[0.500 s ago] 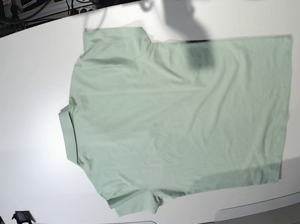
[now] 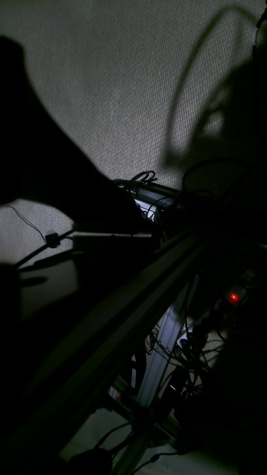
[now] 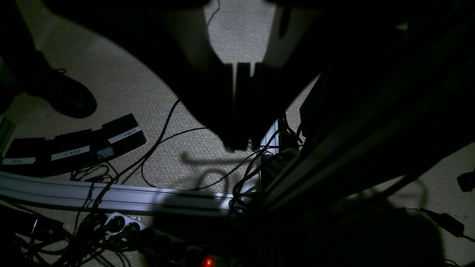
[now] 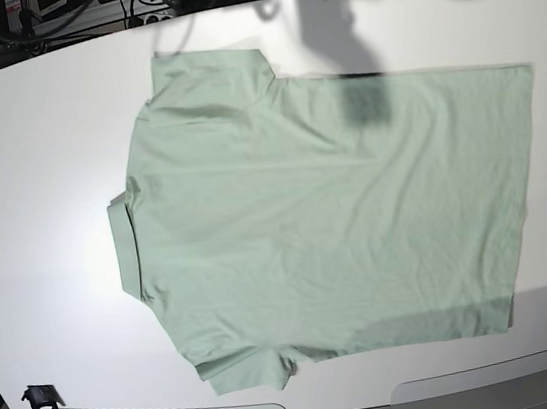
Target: Fold the T-shirt properly
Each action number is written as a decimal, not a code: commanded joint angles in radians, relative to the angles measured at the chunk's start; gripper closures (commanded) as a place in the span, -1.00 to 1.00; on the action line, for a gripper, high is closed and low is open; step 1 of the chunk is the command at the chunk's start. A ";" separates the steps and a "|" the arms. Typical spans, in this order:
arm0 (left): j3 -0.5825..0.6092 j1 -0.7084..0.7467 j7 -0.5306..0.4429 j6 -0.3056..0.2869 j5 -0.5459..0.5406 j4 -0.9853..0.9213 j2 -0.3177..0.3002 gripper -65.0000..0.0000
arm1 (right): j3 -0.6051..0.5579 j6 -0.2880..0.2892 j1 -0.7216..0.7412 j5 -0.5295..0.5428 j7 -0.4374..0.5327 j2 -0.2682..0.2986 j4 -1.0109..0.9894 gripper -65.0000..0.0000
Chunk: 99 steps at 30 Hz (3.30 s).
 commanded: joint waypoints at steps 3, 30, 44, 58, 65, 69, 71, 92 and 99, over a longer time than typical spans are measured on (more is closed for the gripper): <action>0.002 0.004 -0.005 -0.010 -0.003 0.006 -0.003 1.00 | -0.001 0.006 0.000 0.002 0.008 0.000 0.006 1.00; 0.002 0.047 -0.011 -0.010 -0.003 0.068 -0.004 1.00 | -0.001 0.006 -0.004 0.002 0.045 0.003 0.006 1.00; 0.002 0.242 -0.012 -0.010 -0.004 0.311 -0.071 1.00 | -0.001 0.007 -0.125 0.003 0.061 0.065 0.138 1.00; -0.095 0.647 -0.018 -0.043 -0.046 0.853 -0.119 1.00 | -0.001 0.005 -0.456 0.010 0.060 0.156 0.545 1.00; -0.138 0.826 -0.006 -0.108 -0.117 1.144 -0.185 1.00 | 0.000 -0.083 -0.697 0.008 0.059 0.213 0.894 1.00; -0.143 0.902 -0.006 -0.108 -0.118 1.255 -0.209 1.00 | 0.024 -0.145 -0.824 0.006 0.042 0.246 1.078 1.00; -0.153 0.935 -0.007 -0.109 -0.118 1.304 -0.215 1.00 | 0.060 -0.151 -0.885 0.006 0.040 0.259 1.166 1.00; -0.481 1.001 0.176 -0.254 -0.320 1.709 -0.247 1.00 | 0.459 -0.149 -0.996 0.010 0.040 0.315 1.753 1.00; -0.483 0.963 0.199 -0.333 -0.320 1.732 -0.247 1.00 | 0.484 0.058 -0.854 0.167 -0.032 0.310 1.753 1.00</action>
